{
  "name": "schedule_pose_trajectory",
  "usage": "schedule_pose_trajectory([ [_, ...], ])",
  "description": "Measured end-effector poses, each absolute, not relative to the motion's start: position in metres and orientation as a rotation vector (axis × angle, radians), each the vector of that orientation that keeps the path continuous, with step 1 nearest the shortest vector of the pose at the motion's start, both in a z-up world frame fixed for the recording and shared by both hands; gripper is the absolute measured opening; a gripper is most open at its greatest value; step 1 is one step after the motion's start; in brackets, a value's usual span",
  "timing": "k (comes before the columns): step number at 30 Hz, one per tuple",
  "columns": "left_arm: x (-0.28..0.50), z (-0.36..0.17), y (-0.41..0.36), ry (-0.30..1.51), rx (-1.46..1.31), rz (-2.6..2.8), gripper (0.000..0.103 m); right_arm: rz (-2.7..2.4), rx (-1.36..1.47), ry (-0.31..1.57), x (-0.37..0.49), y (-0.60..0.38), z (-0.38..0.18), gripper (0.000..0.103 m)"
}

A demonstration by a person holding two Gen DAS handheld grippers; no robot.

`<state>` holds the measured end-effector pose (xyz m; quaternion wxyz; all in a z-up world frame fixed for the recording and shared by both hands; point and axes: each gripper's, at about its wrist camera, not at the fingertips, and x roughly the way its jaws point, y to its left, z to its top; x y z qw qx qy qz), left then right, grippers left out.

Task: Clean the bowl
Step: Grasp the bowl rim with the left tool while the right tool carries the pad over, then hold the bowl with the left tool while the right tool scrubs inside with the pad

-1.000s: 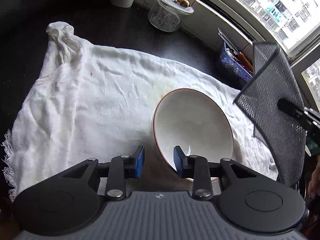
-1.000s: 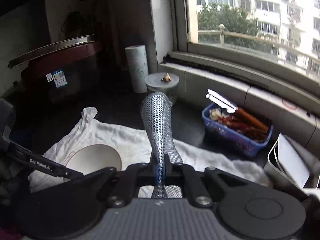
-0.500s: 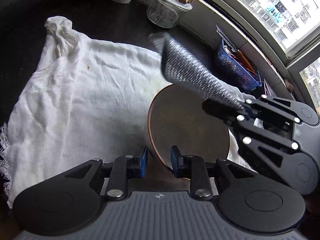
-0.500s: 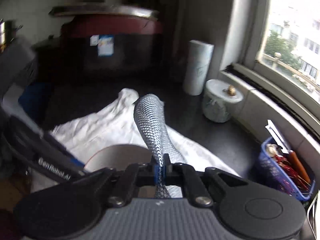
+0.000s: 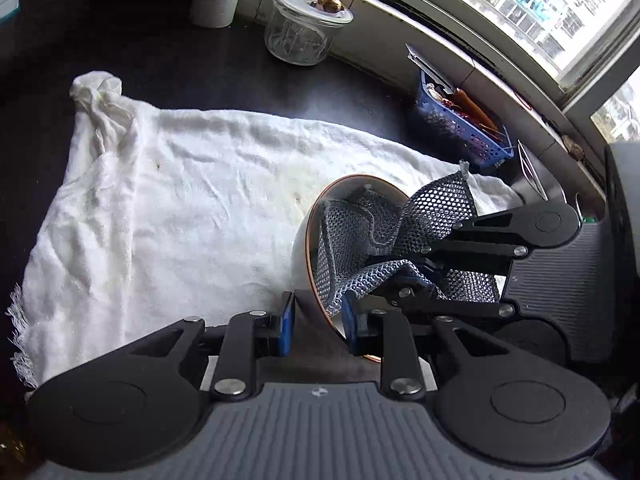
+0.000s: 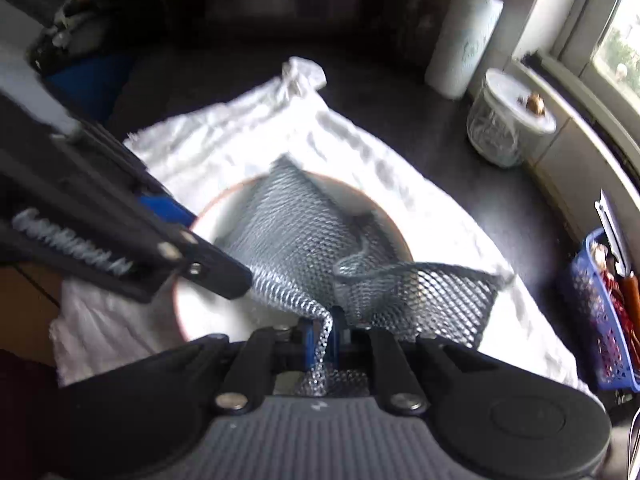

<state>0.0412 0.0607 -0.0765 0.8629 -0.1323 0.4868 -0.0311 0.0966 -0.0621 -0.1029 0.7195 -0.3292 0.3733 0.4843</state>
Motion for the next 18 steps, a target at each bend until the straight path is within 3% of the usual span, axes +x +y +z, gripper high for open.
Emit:
schedule_pose_trajectory([
  [7,0.045,-0.071,0.037,1.009,0.065,-0.114,0.024,1.062,-0.68,0.886,0.097,-0.058,-0.105,0.01],
  [11,0.045,-0.074,0.051,1.039,-0.108,-0.116,0.022,1.043,-0.633,0.918,0.095,-0.06,-0.104,0.014],
  [15,0.031,-0.092,0.072,1.064,-0.468,-0.068,0.015,1.053,-0.522,0.997,0.096,-0.069,-0.102,0.016],
  [18,0.017,-0.109,0.084,1.055,-0.714,-0.025,0.015,1.049,-0.473,1.027,0.09,-0.075,-0.103,0.016],
])
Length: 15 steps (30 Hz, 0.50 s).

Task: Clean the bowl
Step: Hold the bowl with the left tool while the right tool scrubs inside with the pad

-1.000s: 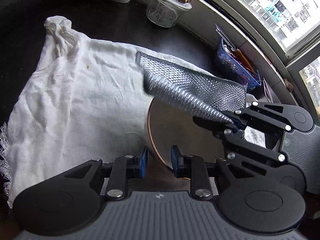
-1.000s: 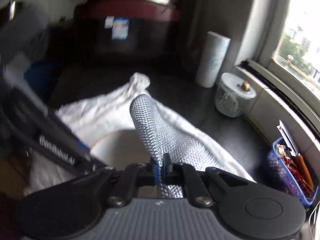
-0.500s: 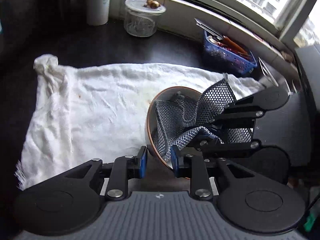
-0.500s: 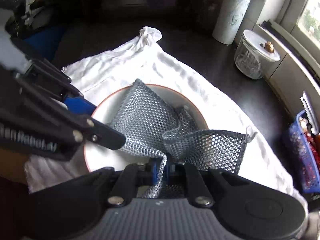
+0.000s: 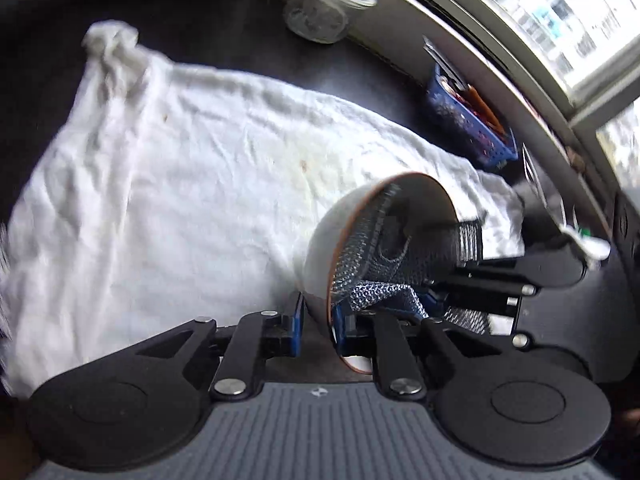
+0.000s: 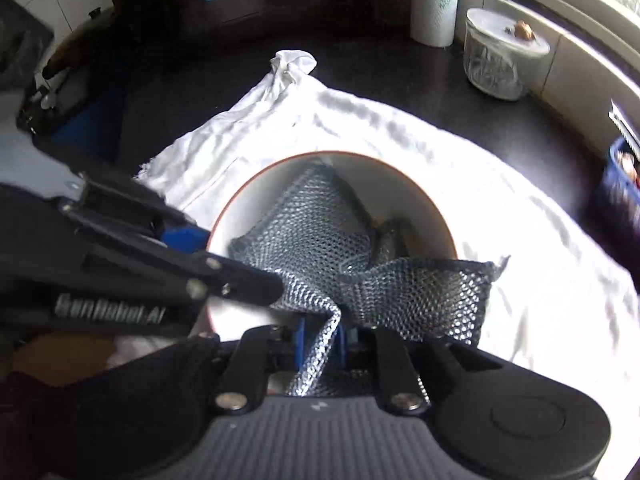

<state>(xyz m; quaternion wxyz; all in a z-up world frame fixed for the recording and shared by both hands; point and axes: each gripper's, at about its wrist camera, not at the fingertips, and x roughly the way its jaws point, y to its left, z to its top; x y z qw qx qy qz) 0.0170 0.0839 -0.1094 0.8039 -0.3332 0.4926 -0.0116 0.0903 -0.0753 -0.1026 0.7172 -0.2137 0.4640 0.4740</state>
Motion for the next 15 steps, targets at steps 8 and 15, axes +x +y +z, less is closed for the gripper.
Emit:
schedule_pose_trajectory([
  [8,-0.014,-0.161,0.113,0.997,-1.318,0.02,0.015,0.982,-0.331,1.009,0.078,-0.088,-0.102,0.014],
  [15,-0.014,-0.161,0.112,1.011,-1.274,-0.007,0.015,0.963,-0.433,0.932,0.068,-0.078,-0.095,0.013],
])
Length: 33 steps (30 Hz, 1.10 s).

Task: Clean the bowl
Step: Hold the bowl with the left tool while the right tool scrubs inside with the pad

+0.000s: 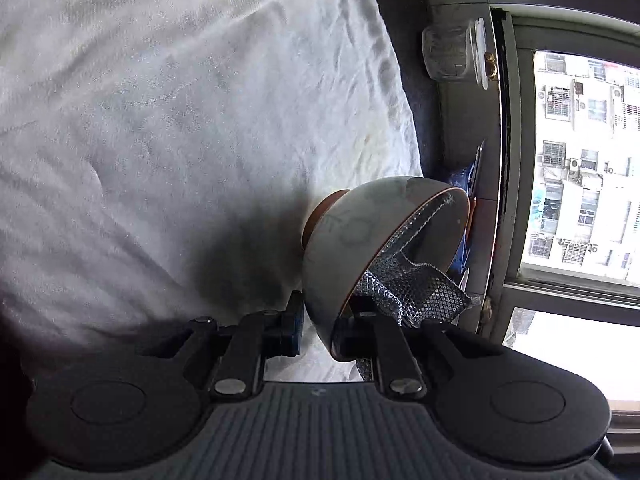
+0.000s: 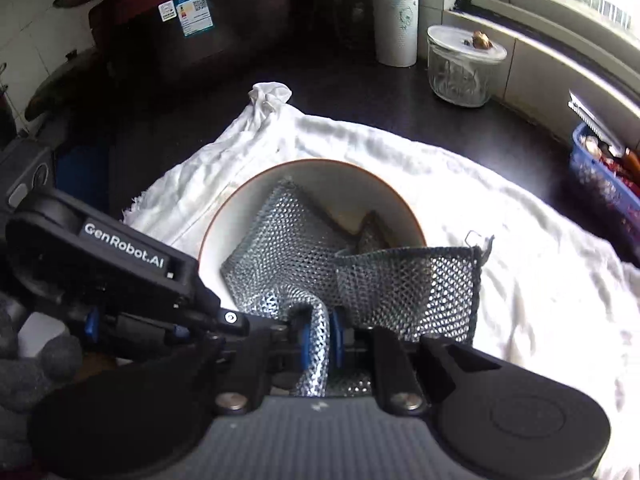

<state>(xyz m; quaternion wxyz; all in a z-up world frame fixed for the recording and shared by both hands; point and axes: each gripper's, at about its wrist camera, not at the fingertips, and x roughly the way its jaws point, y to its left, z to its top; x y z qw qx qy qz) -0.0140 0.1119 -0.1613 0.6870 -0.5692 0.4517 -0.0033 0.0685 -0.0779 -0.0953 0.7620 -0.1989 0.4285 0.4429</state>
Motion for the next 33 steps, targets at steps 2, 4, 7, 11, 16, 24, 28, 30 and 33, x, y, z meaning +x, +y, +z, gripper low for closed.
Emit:
schedule_pose_trajectory([
  [2,-0.002,-0.131,0.098,1.047,-0.896,0.012,0.016,0.976,-0.477,0.928,0.065,-0.075,-0.098,0.013],
  [4,0.005,-0.11,0.083,1.058,-0.613,0.016,0.016,0.994,-0.501,0.923,0.061,-0.075,-0.104,0.011],
  [7,0.015,-0.091,0.061,1.047,-0.286,-0.039,0.015,1.008,-0.536,0.904,0.053,-0.075,-0.109,0.008],
  [11,0.016,-0.083,0.046,1.019,-0.08,-0.055,0.015,0.997,-0.525,0.881,0.052,-0.079,-0.107,0.005],
  [16,0.013,-0.09,0.06,1.021,-0.225,-0.056,0.011,0.933,-0.482,0.809,0.057,-0.086,-0.095,0.004],
  [24,-0.006,-0.146,0.117,0.939,-0.999,-0.035,0.011,0.919,-0.474,0.848,0.057,-0.084,-0.113,0.004],
  [28,-0.016,-0.171,0.124,0.906,-1.275,-0.043,0.012,0.946,-0.412,0.877,0.057,-0.082,-0.109,0.006],
  [30,-0.017,-0.182,0.12,0.904,-1.38,-0.064,0.013,0.938,-0.386,0.884,0.062,-0.082,-0.104,0.006],
  [33,-0.014,-0.183,0.115,0.916,-1.392,-0.083,0.013,0.921,-0.38,0.872,0.066,-0.082,-0.1,0.005],
])
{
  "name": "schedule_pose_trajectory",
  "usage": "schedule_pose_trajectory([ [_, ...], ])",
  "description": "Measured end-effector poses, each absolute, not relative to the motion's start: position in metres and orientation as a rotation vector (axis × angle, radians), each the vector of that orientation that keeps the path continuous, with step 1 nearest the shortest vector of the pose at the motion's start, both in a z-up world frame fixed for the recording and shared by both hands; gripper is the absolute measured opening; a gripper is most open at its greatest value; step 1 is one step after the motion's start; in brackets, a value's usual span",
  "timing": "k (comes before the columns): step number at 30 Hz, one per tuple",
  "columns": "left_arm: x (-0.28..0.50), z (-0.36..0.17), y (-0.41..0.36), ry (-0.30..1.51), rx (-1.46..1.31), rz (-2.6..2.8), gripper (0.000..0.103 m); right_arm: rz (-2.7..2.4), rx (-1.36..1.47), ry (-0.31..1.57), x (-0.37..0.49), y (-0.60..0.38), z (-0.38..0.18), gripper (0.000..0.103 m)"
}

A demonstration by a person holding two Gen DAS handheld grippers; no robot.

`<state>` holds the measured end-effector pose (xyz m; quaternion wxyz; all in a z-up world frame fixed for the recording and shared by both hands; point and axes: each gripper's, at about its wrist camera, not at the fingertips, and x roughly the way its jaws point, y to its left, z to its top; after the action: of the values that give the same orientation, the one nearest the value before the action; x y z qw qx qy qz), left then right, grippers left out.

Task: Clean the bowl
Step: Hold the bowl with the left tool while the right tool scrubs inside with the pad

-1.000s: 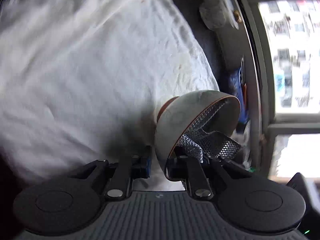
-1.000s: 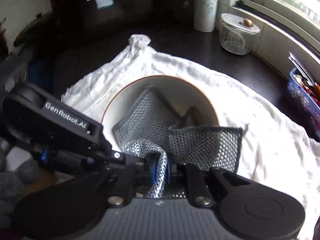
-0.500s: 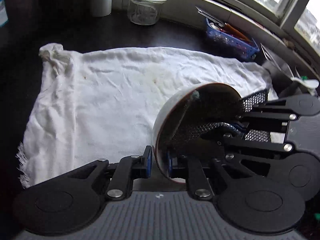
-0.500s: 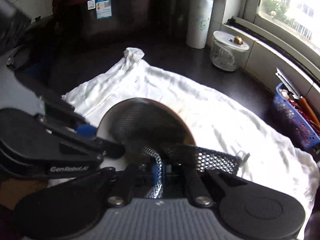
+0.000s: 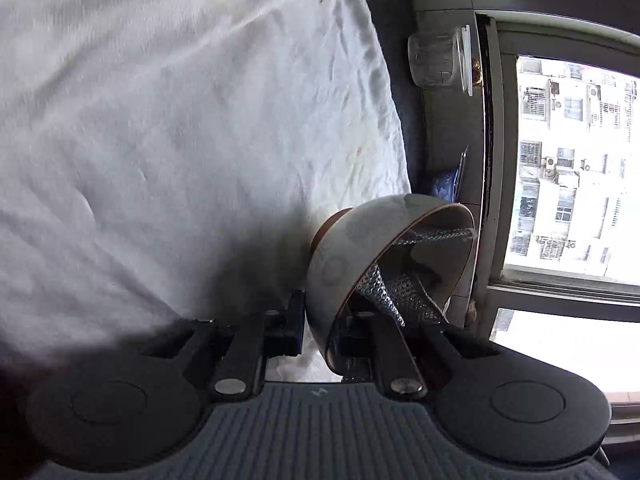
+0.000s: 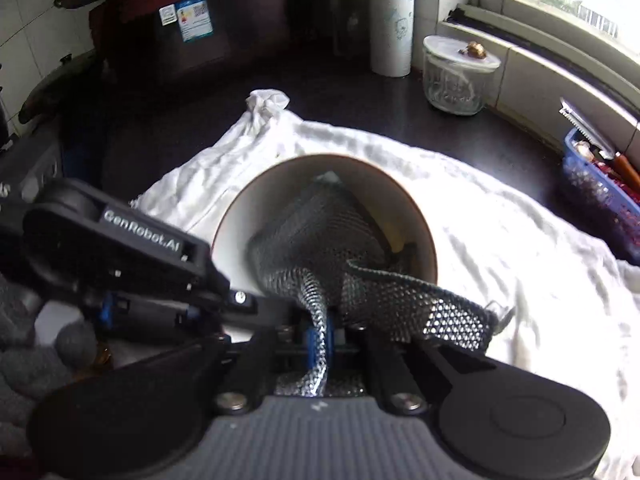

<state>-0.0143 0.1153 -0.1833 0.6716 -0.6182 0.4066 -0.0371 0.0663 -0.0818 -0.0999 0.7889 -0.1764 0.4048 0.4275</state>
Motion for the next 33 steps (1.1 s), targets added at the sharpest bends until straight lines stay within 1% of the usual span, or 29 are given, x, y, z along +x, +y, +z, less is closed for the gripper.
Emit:
schedule_pose_trajectory([
  [1,-0.012,-0.179,0.113,0.924,-1.352,-0.087,0.013,0.915,-0.383,0.866,0.068,-0.082,-0.099,0.005],
  [5,0.0,-0.137,0.101,0.979,-0.952,-0.049,0.015,0.919,-0.456,0.85,0.064,-0.077,-0.104,0.005],
  [7,0.009,-0.112,0.089,0.991,-0.694,-0.036,0.016,0.925,-0.492,0.839,0.06,-0.077,-0.108,0.005],
  [8,0.013,-0.1,0.083,0.993,-0.565,-0.03,0.019,0.927,-0.509,0.832,0.058,-0.078,-0.109,0.005],
  [10,0.022,-0.081,0.068,0.986,-0.319,-0.018,0.019,0.93,-0.525,0.82,0.055,-0.078,-0.109,0.005],
  [11,0.024,-0.075,0.062,0.976,-0.223,-0.023,0.017,0.931,-0.531,0.812,0.055,-0.078,-0.109,0.005],
  [13,0.027,-0.064,0.049,0.956,-0.037,-0.037,0.01,0.928,-0.55,0.788,0.054,-0.079,-0.107,0.005],
  [14,0.028,-0.061,0.045,0.964,0.009,-0.059,0.008,0.92,-0.556,0.773,0.054,-0.079,-0.105,0.005],
  [17,0.027,-0.062,0.052,0.969,-0.029,-0.067,0.008,0.892,-0.553,0.741,0.058,-0.083,-0.099,0.005],
  [20,0.022,-0.071,0.071,0.981,-0.223,-0.063,0.008,0.879,-0.558,0.727,0.061,-0.082,-0.099,0.005],
  [22,0.015,-0.084,0.087,0.977,-0.453,-0.046,0.008,0.873,-0.55,0.738,0.062,-0.081,-0.101,0.005],
  [25,0.005,-0.098,0.098,0.955,-0.62,-0.017,0.009,0.884,-0.497,0.798,0.067,-0.079,-0.107,0.003],
  [26,0.003,-0.101,0.102,0.944,-0.678,-0.008,0.011,0.891,-0.465,0.822,0.069,-0.079,-0.109,0.003],
  [28,-0.006,-0.12,0.12,0.91,-0.925,-0.008,0.015,0.899,-0.396,0.865,0.071,-0.079,-0.11,0.004],
  [29,-0.009,-0.127,0.124,0.898,-1.003,-0.01,0.016,0.905,-0.362,0.885,0.073,-0.079,-0.11,0.004],
  [31,-0.017,-0.145,0.131,0.877,-1.174,-0.014,0.016,0.918,-0.277,0.931,0.077,-0.081,-0.112,0.004],
  [33,-0.021,-0.161,0.129,0.865,-1.322,-0.025,0.016,0.92,-0.252,0.939,0.076,-0.082,-0.11,0.004],
])
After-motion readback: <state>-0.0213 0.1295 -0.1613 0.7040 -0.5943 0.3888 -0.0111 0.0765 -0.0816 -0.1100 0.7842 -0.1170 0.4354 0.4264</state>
